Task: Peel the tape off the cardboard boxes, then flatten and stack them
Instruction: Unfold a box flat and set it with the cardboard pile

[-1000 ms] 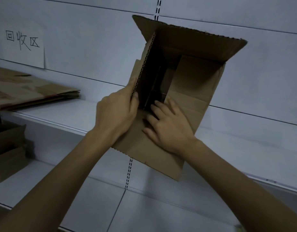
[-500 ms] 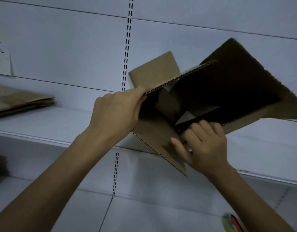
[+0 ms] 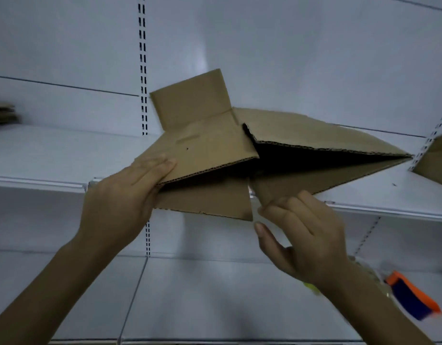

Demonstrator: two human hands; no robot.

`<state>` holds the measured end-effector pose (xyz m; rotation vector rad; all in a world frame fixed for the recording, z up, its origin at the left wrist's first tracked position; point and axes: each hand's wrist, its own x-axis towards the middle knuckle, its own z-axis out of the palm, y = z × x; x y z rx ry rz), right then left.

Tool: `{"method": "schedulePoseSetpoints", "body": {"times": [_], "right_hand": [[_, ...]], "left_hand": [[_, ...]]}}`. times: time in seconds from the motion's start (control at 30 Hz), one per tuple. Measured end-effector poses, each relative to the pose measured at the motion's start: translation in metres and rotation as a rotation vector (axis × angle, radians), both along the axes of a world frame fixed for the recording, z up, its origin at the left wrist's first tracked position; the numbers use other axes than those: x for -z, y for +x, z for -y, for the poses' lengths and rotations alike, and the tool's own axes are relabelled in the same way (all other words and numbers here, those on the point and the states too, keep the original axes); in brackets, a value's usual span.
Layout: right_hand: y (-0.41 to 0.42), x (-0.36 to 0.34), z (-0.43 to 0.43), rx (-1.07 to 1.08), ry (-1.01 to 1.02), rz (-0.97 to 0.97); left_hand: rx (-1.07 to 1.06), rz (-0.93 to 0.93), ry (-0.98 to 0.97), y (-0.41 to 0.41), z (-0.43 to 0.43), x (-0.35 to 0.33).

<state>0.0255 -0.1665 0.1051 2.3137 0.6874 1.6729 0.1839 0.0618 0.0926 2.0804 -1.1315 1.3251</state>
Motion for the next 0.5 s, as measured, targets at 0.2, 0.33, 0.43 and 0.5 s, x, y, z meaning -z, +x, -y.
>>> {"method": "schedulePoseSetpoints", "body": {"times": [0.2,0.33,0.43,0.5], "right_hand": [[-0.001,-0.061,-0.022,-0.083,0.056,0.029],[0.009,-0.108,-0.022,0.168,0.350,-0.266],[0.029,-0.124,0.000,0.494,0.377,-0.708],[0.040,-0.107,0.012,0.567,0.315,-0.974]], "left_hand": [[0.080,-0.135,0.081,0.003,-0.012,-0.002],[0.106,-0.181,0.172,0.005,-0.020,-0.015],[0.137,-0.156,0.178,0.007,-0.023,-0.017],[0.153,-0.144,0.169,0.008,-0.025,-0.012]]}}
